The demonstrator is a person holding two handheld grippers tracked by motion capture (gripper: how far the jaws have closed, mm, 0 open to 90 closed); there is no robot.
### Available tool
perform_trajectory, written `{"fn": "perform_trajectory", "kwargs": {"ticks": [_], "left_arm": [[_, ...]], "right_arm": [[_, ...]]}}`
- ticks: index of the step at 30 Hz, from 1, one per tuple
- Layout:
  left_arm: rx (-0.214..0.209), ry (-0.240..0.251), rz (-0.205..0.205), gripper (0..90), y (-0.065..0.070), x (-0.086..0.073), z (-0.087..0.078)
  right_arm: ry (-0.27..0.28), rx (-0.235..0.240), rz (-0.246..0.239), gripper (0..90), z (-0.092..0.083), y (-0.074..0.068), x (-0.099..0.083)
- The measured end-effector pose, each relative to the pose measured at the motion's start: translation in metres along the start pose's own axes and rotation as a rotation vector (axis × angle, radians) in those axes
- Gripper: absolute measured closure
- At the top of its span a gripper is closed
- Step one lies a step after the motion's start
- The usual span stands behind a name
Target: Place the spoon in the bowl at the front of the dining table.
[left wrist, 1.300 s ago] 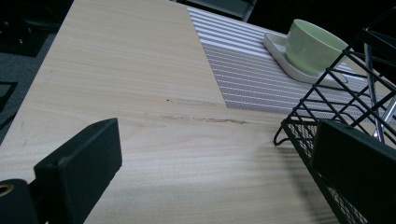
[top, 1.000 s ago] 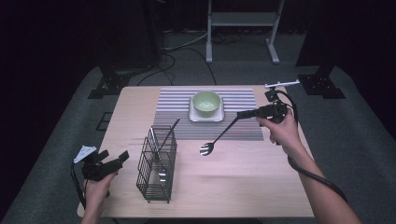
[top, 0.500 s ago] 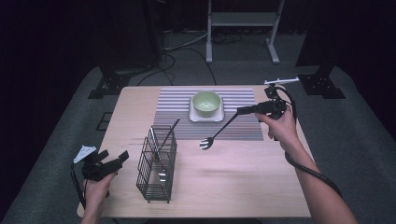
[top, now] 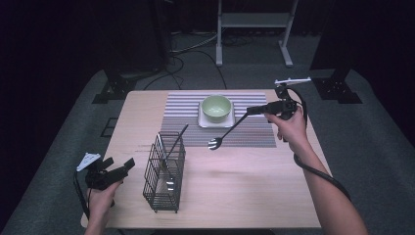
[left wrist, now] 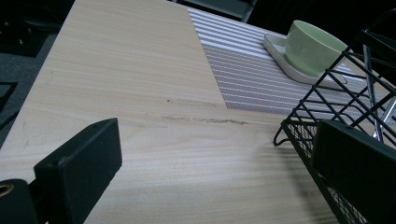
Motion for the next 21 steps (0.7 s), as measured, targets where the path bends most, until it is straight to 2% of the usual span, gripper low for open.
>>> {"fn": "perform_trajectory", "kwargs": {"ticks": [21], "left_arm": [[0.003, 0.004, -0.005, 1.0, -0.001, 0.000, -0.001]], "right_arm": [[0.038, -0.030, 0.028, 89.2, 0.008, 0.008, 0.016]]}}
Point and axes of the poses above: each handheld gripper's, and its own axes: z roughly forward along the jaws, x roughly out of its top, y roughly to its right, the point moved 4 cm from there along z, roughly forward along the jaws, and after that the axes turned 8 degrees about z, right-handed, at the moved point
